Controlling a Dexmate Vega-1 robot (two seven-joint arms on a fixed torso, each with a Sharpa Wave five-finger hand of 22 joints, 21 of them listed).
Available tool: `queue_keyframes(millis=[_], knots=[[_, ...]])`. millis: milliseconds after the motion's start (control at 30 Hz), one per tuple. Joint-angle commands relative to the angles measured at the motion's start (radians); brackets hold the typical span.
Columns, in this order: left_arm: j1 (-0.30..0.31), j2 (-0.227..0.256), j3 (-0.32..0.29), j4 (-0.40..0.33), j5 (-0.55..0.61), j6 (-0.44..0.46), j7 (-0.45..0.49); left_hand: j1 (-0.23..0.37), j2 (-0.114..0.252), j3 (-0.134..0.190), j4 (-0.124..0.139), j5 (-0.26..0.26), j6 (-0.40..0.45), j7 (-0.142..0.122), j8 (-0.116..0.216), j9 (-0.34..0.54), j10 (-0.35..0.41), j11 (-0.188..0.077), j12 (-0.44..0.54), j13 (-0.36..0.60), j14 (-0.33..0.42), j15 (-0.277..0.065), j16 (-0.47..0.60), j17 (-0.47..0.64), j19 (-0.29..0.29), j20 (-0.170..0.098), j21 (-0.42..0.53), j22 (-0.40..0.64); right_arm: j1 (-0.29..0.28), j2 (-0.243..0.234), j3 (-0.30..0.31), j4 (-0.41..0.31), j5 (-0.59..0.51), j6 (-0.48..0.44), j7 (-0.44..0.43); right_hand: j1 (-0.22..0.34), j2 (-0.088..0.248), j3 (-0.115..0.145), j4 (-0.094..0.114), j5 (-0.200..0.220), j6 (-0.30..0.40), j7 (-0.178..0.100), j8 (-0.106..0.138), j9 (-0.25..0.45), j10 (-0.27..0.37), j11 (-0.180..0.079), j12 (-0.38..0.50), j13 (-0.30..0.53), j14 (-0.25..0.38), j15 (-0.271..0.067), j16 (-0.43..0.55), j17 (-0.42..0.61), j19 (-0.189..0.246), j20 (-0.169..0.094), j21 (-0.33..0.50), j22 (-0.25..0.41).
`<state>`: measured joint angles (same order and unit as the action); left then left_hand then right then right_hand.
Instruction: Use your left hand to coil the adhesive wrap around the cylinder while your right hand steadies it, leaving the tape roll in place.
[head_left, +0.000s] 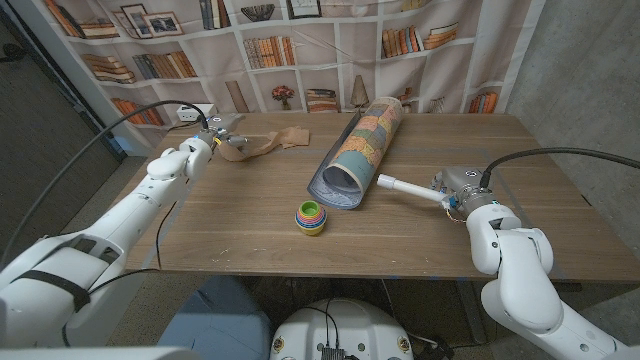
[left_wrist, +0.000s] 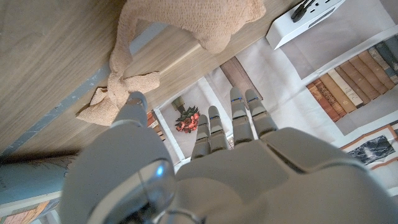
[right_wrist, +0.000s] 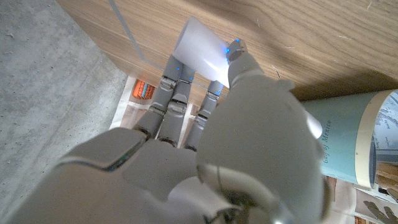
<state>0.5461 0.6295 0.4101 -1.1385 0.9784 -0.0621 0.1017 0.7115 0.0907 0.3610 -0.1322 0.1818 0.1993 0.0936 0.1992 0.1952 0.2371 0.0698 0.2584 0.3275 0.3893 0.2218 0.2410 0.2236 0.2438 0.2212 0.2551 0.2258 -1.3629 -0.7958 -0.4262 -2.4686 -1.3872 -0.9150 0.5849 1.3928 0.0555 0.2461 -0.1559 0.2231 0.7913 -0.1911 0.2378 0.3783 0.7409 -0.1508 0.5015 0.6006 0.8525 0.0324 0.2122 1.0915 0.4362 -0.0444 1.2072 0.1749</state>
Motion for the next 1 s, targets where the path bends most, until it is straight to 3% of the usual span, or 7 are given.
queue_keyframes(millis=[33,333,700,800,1000], knots=[[0.008,-0.016,0.001,0.005,-0.014,0.016,-0.007,0.002,0.007,-0.004,-0.002,0.009,-0.006,0.0,-0.001,0.003,-0.007,0.0,-0.007,0.003,0.004,0.002,-0.005,-0.001,0.036,-0.002,0.017,0.006,0.015,-0.015,-0.012,0.003,0.019,-0.019,-0.002,0.006,0.013,0.093,-0.002,0.005,0.01,0.004,-0.001,0.006,0.061,-0.05,0.002,0.007,0.148,-0.273,0.004,0.006,-0.008,-0.101,0.004,0.001],[-0.011,-0.026,0.009,0.034,-0.016,0.022,-0.006,0.007,0.007,-0.008,-0.009,0.009,-0.035,0.004,-0.006,0.003,-0.038,0.006,-0.017,0.004,-0.001,0.003,-0.013,-0.007,0.088,-0.001,0.037,0.006,0.031,-0.026,-0.022,0.007,0.026,-0.023,0.0,0.006,0.013,0.095,-0.002,0.006,0.01,0.003,-0.003,0.007,0.063,-0.051,0.0,0.008,0.149,-0.273,0.003,0.006,-0.01,-0.101,0.008,0.001],[-0.028,-0.038,0.014,0.065,-0.028,0.034,-0.012,0.003,0.011,-0.012,-0.008,0.008,-0.054,0.029,-0.007,0.003,-0.053,0.039,-0.021,0.005,0.007,0.004,-0.014,-0.008,0.09,0.0,0.034,0.0,0.043,-0.028,-0.033,0.009,0.023,-0.034,0.01,0.005,0.012,0.097,-0.002,0.006,0.012,0.002,-0.004,0.009,0.064,-0.052,-0.003,0.009,0.148,-0.273,0.001,0.007,-0.012,-0.1,0.012,0.001],[-0.033,-0.041,0.017,0.07,-0.027,0.043,-0.018,0.001,0.019,-0.012,-0.005,0.008,-0.065,0.05,-0.008,0.004,-0.061,0.058,-0.022,0.007,0.012,0.005,-0.012,-0.006,0.084,-0.001,0.029,-0.004,0.047,-0.027,-0.035,0.013,0.025,-0.035,0.008,0.004,0.011,0.098,-0.002,0.006,0.011,0.003,-0.005,0.009,0.065,-0.051,-0.004,0.01,0.149,-0.273,0.001,0.008,-0.013,-0.1,0.013,0.001],[-0.025,-0.042,0.012,0.064,-0.037,0.06,-0.025,-0.001,0.027,-0.012,-0.004,0.009,-0.067,0.059,-0.004,0.005,-0.058,0.068,-0.02,0.009,0.015,0.006,-0.012,-0.005,0.077,-0.002,0.024,-0.008,0.051,-0.026,-0.041,0.015,0.02,-0.04,0.012,0.004,0.011,0.099,-0.002,0.006,0.012,0.003,-0.005,0.01,0.064,-0.051,-0.005,0.013,0.15,-0.273,0.001,0.007,-0.015,-0.1,0.015,0.001]])
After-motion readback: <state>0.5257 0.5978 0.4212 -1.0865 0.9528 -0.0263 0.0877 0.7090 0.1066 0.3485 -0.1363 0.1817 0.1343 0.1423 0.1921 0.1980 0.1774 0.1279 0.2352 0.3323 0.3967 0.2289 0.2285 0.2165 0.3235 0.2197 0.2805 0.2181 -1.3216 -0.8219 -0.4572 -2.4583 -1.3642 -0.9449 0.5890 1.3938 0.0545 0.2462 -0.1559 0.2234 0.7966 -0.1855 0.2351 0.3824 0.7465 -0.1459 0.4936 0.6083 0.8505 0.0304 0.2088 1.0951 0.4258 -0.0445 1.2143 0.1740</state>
